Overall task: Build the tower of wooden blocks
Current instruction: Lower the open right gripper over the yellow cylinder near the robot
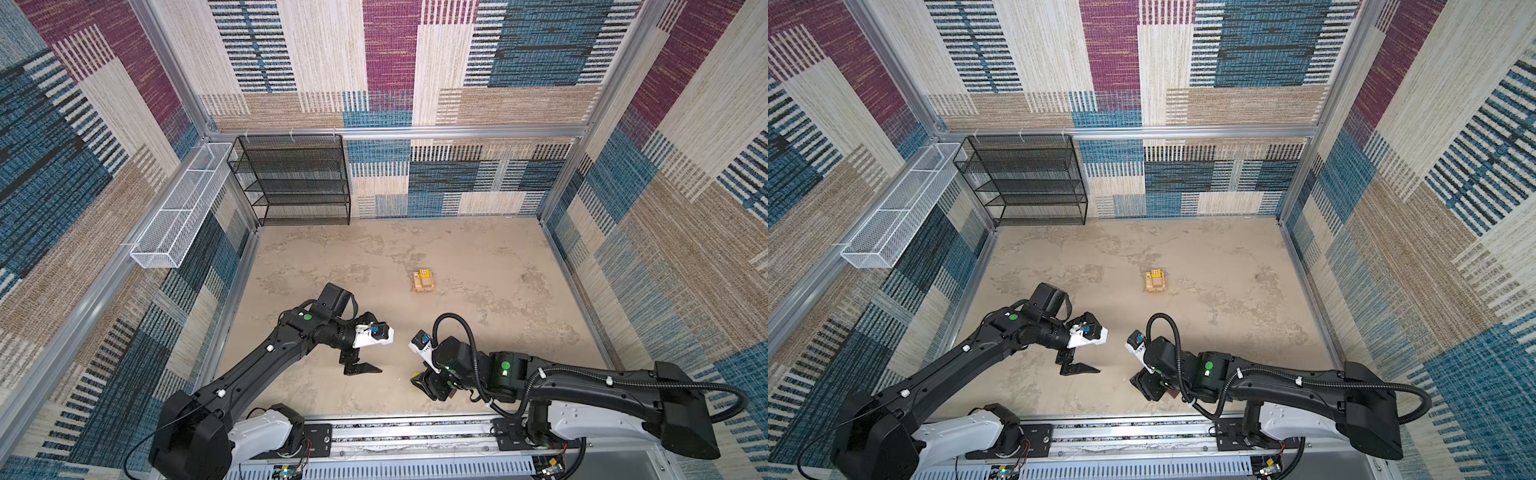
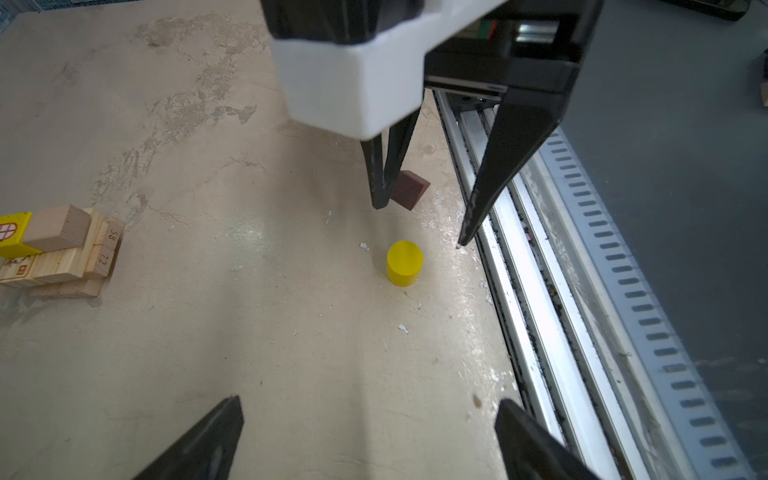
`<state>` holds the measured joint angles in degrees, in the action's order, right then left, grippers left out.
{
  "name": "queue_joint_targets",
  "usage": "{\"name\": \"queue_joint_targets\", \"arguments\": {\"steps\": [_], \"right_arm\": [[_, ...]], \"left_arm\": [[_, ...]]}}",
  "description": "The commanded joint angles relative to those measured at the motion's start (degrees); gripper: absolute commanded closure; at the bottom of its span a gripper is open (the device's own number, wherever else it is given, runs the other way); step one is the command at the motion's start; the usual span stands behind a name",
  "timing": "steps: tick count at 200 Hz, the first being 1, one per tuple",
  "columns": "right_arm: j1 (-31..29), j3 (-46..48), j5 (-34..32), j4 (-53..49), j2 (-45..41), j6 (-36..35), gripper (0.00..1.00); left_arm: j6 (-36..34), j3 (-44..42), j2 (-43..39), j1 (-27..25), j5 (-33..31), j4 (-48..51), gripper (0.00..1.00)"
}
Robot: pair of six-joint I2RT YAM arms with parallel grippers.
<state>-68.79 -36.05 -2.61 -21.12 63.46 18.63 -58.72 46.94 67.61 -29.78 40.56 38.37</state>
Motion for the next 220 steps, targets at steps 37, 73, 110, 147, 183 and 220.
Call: {"name": "queue_joint_targets", "arguments": {"steps": [37, 73, 110, 147, 183, 220], "right_arm": [[-1.0, -0.4, -1.1, 0.3, 1.8, 1.6, 0.21], [-1.0, -1.4, -1.2, 0.0, 3.3, 0.6, 0.1], [-1.0, -1.6, -1.5, 0.1, 2.9, 0.5, 0.0], [-1.0, -1.5, -0.9, -0.7, 3.6, 1.1, 0.05], [-1.1, -0.6, 1.0, -0.4, 3.5, 2.5, 0.18], [-1.3, -0.1, 1.1, 0.0, 3.0, 3.1, 0.35]], "left_arm": [[-1.8, 0.7, 2.3, 0.0, 1.0, 2.3, 0.01], [-2.1, 1.4, 2.8, -0.1, 1.3, 3.1, 0.01], [-2.4, 1.5, 3.0, -0.2, 2.1, 3.8, 0.01], [-2.4, 1.5, 3.1, -0.3, 1.6, 4.1, 0.01], [-1.1, 1.6, 3.6, -0.3, 1.1, 4.2, 0.01], [0.7, 2.1, 5.1, -0.4, 1.2, 4.2, 0.01]]}}
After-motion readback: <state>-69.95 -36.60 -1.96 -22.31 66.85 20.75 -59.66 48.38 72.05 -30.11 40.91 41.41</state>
